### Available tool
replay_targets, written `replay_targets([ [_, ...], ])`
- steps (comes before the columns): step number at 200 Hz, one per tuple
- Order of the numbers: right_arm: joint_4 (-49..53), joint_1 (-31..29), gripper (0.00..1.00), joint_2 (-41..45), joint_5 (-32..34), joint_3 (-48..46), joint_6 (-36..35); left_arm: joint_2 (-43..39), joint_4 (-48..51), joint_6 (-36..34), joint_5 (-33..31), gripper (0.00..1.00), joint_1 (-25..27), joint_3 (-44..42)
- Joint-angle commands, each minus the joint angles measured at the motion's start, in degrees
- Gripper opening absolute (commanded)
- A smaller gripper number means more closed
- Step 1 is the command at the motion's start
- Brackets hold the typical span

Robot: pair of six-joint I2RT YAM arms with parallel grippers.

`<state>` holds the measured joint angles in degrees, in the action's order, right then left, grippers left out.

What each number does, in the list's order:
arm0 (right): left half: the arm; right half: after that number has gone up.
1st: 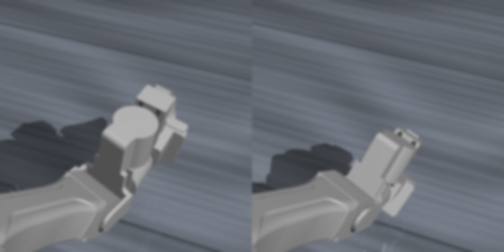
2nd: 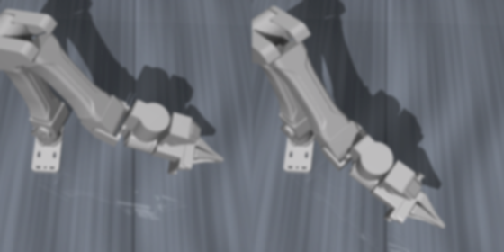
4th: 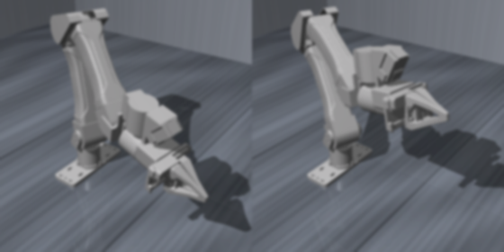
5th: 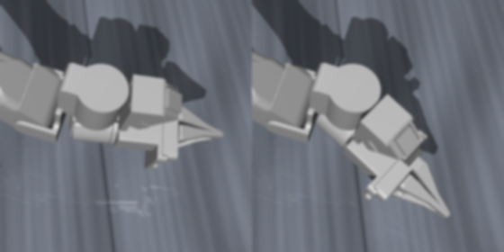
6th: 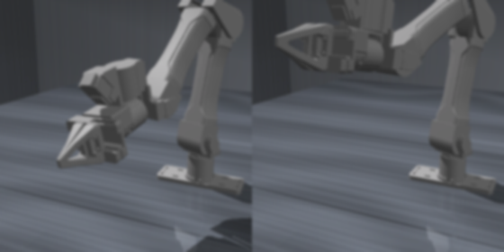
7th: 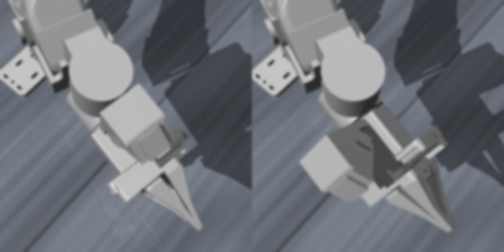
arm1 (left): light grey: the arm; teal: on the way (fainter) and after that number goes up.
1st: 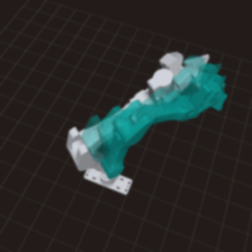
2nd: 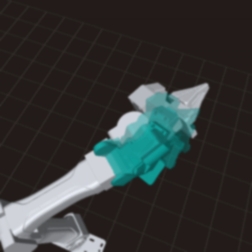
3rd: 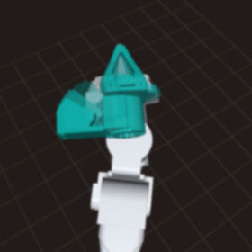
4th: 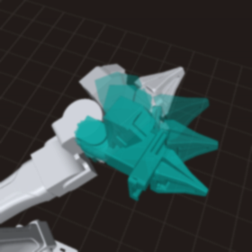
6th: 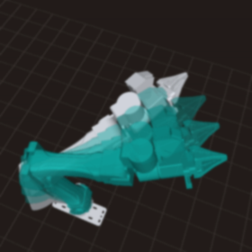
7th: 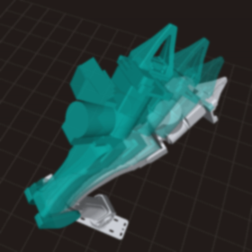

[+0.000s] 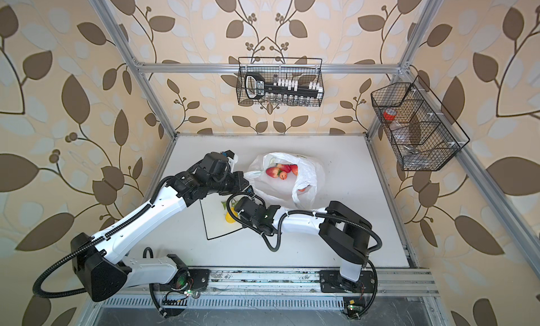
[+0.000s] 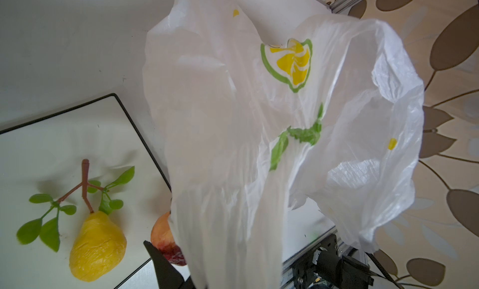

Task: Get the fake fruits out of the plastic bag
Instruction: 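Lower the peach onto the plate beside the pear and open the right gripper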

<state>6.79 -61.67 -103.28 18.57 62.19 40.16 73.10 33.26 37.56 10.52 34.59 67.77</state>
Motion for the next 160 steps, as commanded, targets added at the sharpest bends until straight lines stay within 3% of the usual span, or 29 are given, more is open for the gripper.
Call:
replay_targets([
  [1,-1.48,0.71,0.47,-2.81,-1.14,2.88,2.36,-1.21,1.1,-1.44,1.25,0.0,-0.55,2.76],
  [94,-1.69,1.27,0.63,-6.25,-1.87,4.07,4.22,-1.73,2.16,-1.71,1.02,0.0,-0.46,2.73],
  [160,-1.77,-0.08,0.64,2.86,-0.3,0.44,2.17,-2.0,2.16,-1.61,1.12,0.0,-0.49,2.72],
])
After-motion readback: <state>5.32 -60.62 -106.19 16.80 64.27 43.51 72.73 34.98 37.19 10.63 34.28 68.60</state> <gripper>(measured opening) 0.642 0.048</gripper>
